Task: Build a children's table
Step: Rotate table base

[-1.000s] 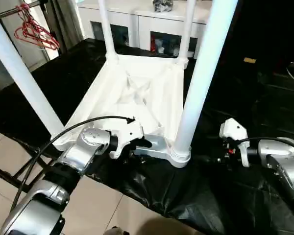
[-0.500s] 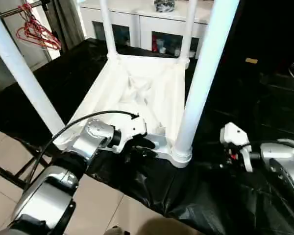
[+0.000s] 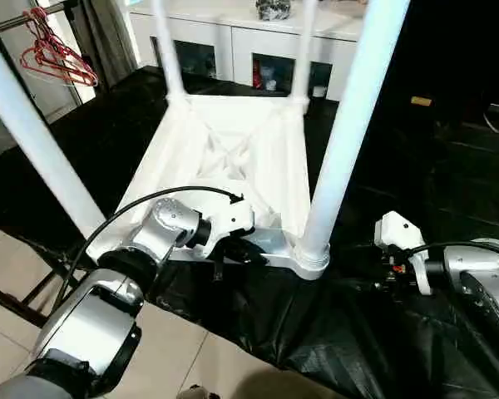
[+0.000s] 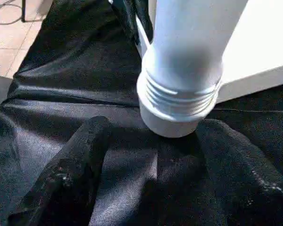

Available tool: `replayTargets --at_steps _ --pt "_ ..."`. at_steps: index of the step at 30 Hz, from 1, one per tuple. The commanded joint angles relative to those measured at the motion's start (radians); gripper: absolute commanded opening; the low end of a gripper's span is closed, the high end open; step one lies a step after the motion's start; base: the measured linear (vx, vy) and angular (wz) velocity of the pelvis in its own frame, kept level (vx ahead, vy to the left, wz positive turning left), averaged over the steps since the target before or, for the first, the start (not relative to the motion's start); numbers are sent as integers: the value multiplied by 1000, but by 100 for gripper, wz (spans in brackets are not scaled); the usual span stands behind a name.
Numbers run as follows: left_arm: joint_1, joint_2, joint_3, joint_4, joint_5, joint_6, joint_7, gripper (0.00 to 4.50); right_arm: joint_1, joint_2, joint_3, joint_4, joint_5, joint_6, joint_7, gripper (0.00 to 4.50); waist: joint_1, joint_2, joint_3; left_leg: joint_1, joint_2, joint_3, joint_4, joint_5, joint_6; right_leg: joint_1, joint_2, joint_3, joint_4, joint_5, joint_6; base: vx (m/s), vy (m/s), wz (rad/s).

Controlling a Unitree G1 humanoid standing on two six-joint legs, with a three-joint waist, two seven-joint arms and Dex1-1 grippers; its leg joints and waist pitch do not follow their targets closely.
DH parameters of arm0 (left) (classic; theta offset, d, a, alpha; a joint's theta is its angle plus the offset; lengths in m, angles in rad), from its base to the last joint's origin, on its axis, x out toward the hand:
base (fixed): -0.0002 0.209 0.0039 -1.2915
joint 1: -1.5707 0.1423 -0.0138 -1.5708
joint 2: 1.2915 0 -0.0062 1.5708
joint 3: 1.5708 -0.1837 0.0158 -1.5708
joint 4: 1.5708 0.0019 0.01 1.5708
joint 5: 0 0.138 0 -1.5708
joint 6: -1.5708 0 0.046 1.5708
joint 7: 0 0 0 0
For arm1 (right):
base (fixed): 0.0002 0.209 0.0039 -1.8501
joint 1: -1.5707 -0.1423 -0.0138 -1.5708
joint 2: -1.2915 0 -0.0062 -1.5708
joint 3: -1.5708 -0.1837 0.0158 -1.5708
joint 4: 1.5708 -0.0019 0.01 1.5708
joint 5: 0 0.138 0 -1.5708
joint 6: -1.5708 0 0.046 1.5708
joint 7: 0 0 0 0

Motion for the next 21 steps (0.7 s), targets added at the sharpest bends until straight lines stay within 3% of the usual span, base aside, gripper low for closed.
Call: replayTargets --at_steps 1,2,9,12,15,16,17,21 --pt "-19 13 38 32 -2 15 -12 5 1 -8 -3 -29 27 25 12 327 13 -15 -72 15 53 -29 -62 -225 72 56 -69 39 -79 -195 -250 0 0 0" --pt "-20 12 44 33 -6 19 -19 0 2 -8 -5 -31 30 31 13 353 13 -16 -71 16 54 -29 -61 -230 70 56 -69 39 -80 -204 -250 0 0 0" --pt "0 1 70 1 -22 106 29 0 -4 30 -26 -50 83 82 -1 403 13 -12 -70 18 58 -31 -66 -259 54 54 -70 40 -80 -231 -252 0 0 0" --pt "42 -7 62 -23 4 96 117 0 -1 78 -8 -33 41 21 -56 424 9 -21 -67 16 55 -32 -67 -263 44 52 -73 39 -84 -272 -236 0 0 0" --pt "70 -12 75 -58 21 110 167 0 -24 123 -4 20 -11 -29 -162 448 3 -23 -66 17 53 -33 -68 -272 34 49 -74 39 -90 -330 -212 0 0 0" --pt "93 -10 76 -95 33 128 187 0 -45 161 -10 67 -25 -52 -222 448 -4 -28 -66 14 55 -35 -72 -268 30 50 -75 39 -88 -339 -203 0 0 0" --pt "97 -9 75 -102 34 132 188 0 -47 167 -11 73 -26 -56 -228 448 -8 -25 -64 15 53 -35 -72 -272 28 47 -74 38 -90 -351 -203 0 0 0" --pt "125 -4 76 -152 31 134 207 0 -59 198 1 105 -46 -87 -248 448 -9 -29 -65 17 54 -32 -72 -266 39 44 -71 42 -92 -346 -190 0 0 0"
